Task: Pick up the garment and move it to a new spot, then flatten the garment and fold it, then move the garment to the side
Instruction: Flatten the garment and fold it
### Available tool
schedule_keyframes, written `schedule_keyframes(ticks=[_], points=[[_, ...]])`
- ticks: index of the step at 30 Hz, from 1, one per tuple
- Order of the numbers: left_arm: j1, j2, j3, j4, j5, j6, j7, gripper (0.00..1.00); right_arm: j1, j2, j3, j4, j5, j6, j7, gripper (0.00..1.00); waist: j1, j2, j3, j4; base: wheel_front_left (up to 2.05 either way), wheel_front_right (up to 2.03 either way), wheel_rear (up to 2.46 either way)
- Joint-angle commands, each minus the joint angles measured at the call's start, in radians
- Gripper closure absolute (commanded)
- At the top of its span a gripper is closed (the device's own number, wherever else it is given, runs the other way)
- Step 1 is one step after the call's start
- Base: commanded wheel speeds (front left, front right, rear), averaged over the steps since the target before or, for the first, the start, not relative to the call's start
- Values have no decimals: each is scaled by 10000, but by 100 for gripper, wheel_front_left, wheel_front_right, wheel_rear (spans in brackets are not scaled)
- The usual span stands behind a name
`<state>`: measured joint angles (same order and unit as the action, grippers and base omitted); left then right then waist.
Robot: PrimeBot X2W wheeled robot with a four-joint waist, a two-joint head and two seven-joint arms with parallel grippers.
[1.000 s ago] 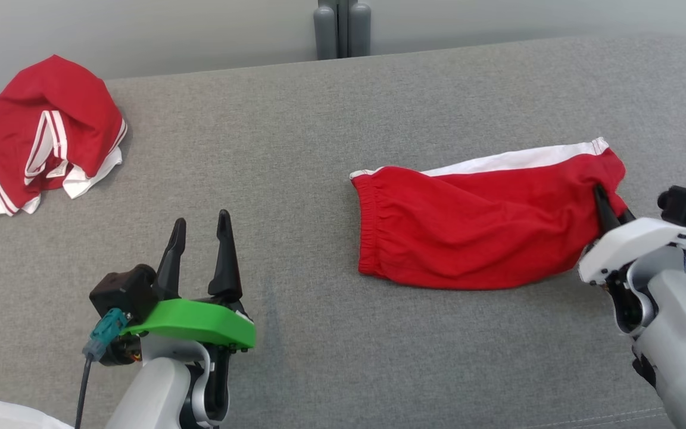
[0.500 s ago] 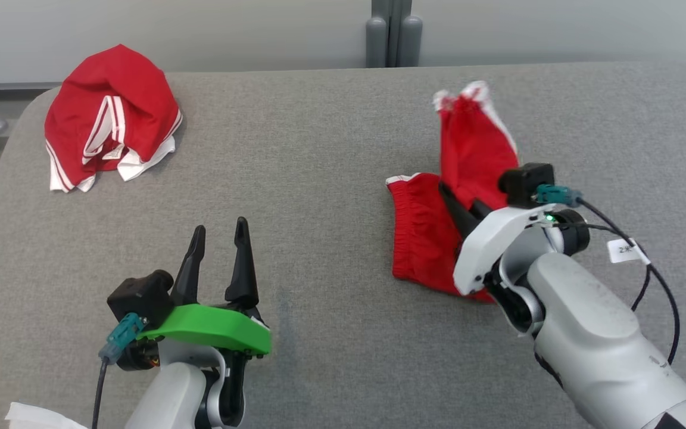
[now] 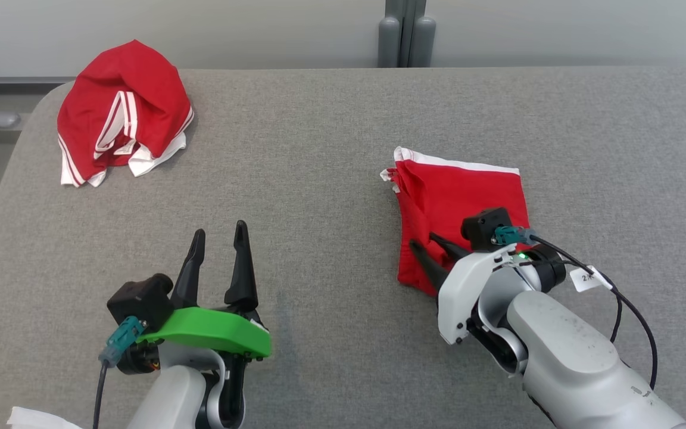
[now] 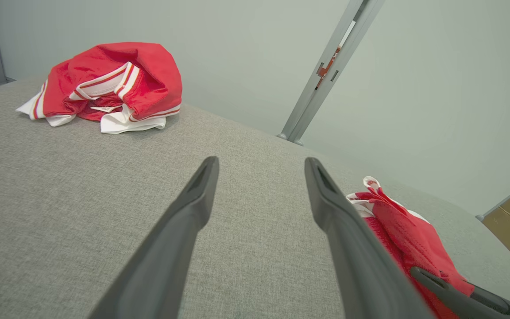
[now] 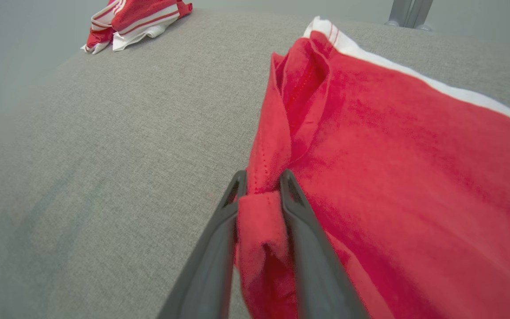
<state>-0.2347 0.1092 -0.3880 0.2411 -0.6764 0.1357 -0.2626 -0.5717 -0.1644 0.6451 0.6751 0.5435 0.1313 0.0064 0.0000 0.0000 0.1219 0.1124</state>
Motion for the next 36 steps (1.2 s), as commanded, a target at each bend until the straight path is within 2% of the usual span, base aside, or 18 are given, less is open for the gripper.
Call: schedule_keyframes(ticks=[1,8,12,16,21,22,24,26,36], points=[[153,-24,35,28,78,-43,-28,0,197,1,13,-135,47,-12,-110,0,0,0,-11,-77,0,0,0],[186,-110,-172,113,181,-129,-17,0,570,-249,-213,-1228,191,-12,-698,0,0,0,-62,-326,0,0,0],[218,-222,-479,224,193,-212,-16,0,960,-552,-1149,-1821,9,-12,-1116,0,0,0,-103,-409,0,0,0],[186,-304,-671,284,189,-214,-16,0,1156,-693,-2042,-2004,-416,-12,-1320,0,0,0,-34,-447,0,0,0],[-52,-358,-788,314,171,-260,-9,0,1122,-599,-2307,-1680,-1193,-12,-1272,2,0,0,192,-327,0,0,0],[-107,-360,-779,323,169,-256,-9,0,1078,-491,-2239,-1501,-1253,-12,-1258,55,0,0,233,-279,0,0,0],[-191,-360,-772,336,182,-256,-8,0,988,-351,-2005,-1139,-1331,-11,-1249,84,0,0,304,-143,0,0,0],[-275,-341,-729,328,211,-232,-9,0,868,-222,-1732,-772,-1339,-12,-1325,100,0,0,365,-1,0,0,0],[-385,-295,-464,283,172,-266,-15,0,65,482,93,850,-900,-11,-1790,100,0,0,500,476,0,0,0]])
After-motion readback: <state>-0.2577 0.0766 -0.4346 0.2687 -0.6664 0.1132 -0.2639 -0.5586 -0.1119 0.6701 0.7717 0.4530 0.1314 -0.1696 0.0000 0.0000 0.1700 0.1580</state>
